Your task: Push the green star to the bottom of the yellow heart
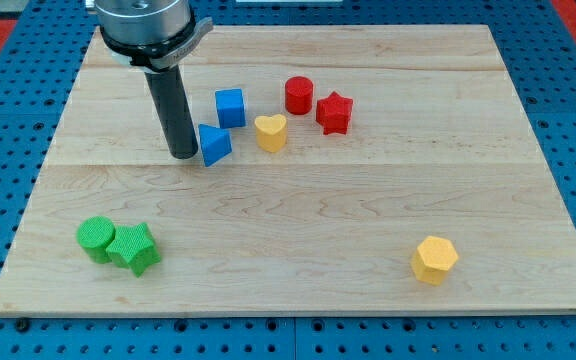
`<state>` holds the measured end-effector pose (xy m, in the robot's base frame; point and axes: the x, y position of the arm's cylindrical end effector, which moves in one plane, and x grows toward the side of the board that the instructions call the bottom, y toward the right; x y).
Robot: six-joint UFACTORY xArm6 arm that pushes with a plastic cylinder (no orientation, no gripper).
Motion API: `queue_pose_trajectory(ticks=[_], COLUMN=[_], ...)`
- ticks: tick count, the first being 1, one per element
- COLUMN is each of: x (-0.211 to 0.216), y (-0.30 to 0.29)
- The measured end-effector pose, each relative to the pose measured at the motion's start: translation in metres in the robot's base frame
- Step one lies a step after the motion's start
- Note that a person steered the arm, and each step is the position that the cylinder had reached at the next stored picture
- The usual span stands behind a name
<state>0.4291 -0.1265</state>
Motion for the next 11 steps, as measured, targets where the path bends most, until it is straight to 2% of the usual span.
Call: queue_pose_trajectory(ticks=[1, 2, 3, 4, 5, 6, 8, 9, 10, 11], x=[0.0, 0.03, 0.048, 0.126, 0.146, 0.126, 0.107, 0.106, 0.086, 0.085], y=[-0.022, -0.136, -0.176, -0.163, -0.059, 0.025, 0.047, 0.081, 0.092, 0.087])
